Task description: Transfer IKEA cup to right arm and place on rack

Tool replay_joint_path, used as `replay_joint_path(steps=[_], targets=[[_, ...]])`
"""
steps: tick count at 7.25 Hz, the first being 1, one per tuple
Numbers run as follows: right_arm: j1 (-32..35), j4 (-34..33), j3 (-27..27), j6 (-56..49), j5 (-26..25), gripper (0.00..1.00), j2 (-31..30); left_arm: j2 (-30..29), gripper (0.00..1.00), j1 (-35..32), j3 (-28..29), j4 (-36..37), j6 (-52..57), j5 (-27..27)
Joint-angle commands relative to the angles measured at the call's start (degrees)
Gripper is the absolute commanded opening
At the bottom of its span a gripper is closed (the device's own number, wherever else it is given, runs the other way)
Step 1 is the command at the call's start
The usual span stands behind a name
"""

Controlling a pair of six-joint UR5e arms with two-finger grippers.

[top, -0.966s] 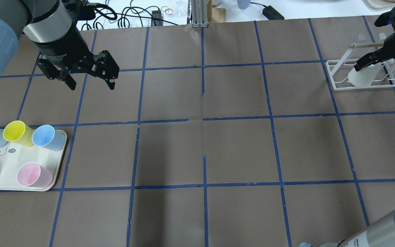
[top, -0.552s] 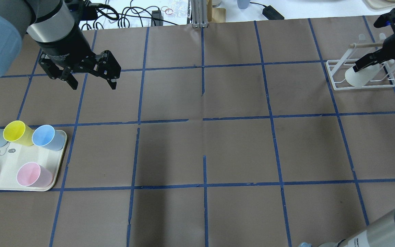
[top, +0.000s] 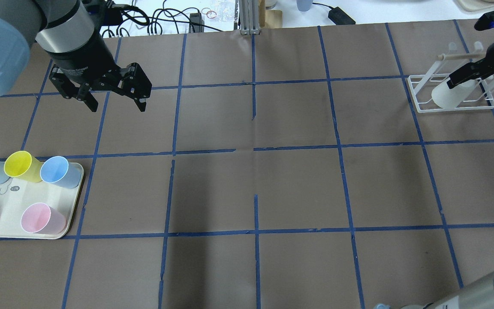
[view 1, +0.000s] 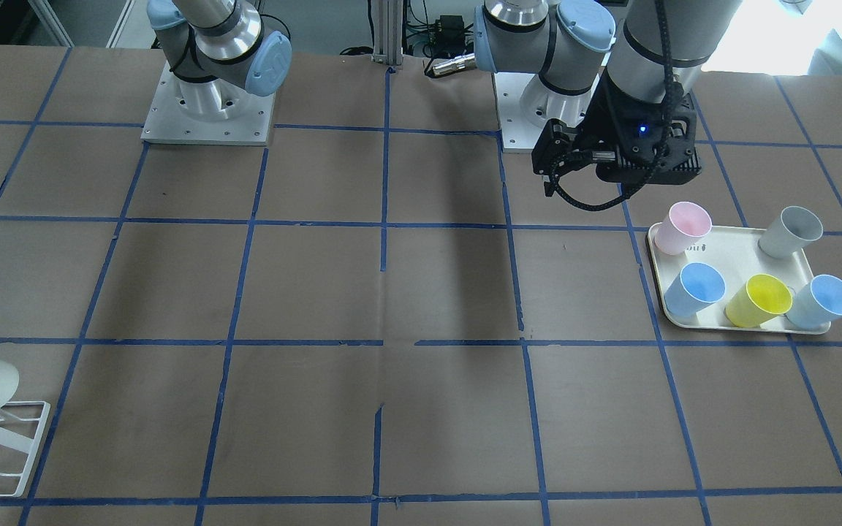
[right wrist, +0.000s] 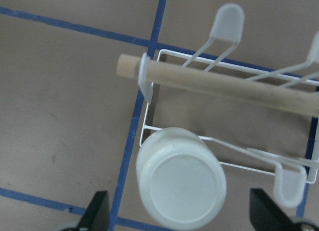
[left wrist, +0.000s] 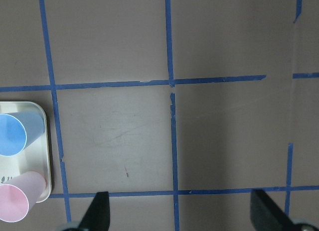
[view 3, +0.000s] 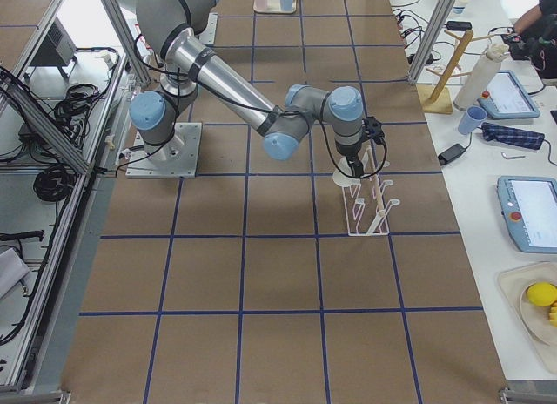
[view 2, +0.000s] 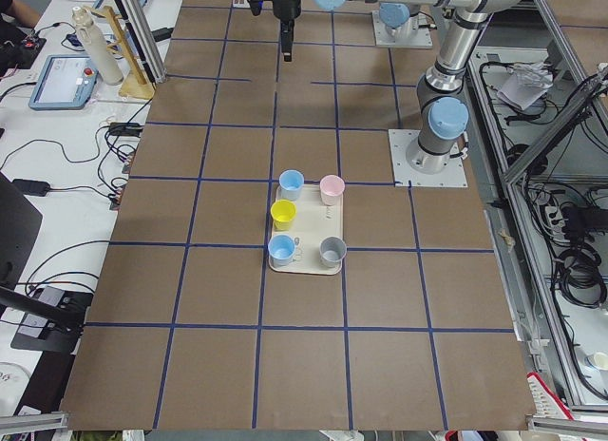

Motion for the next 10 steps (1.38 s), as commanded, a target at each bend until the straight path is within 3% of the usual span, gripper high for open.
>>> replay_joint_path(steps=[1, 3, 7, 10], targets=[[0.7, 15.4, 0.8, 8.1, -0.8, 1.00, -11.5, -0.1, 1.00, 0.0, 0.0, 0.1, -0.1, 0.1], [6.2, 27.6, 0.9, 18.2, -1.6, 1.00, -21.1, 0.0, 1.00, 0.1, 0.0, 0.1, 0.0, 0.1], [25.2, 30.6, 1.3, 43.2, -7.1, 1.00, -23.3, 0.1, 1.00, 0.5, 0.2, 0.9, 0.1, 0.0], [30.0, 31.0, 4.5, 47.6, -7.2, 1.00, -28.2, -0.3, 1.00, 0.4, 0.4, 0.9, -0.5, 0.4]])
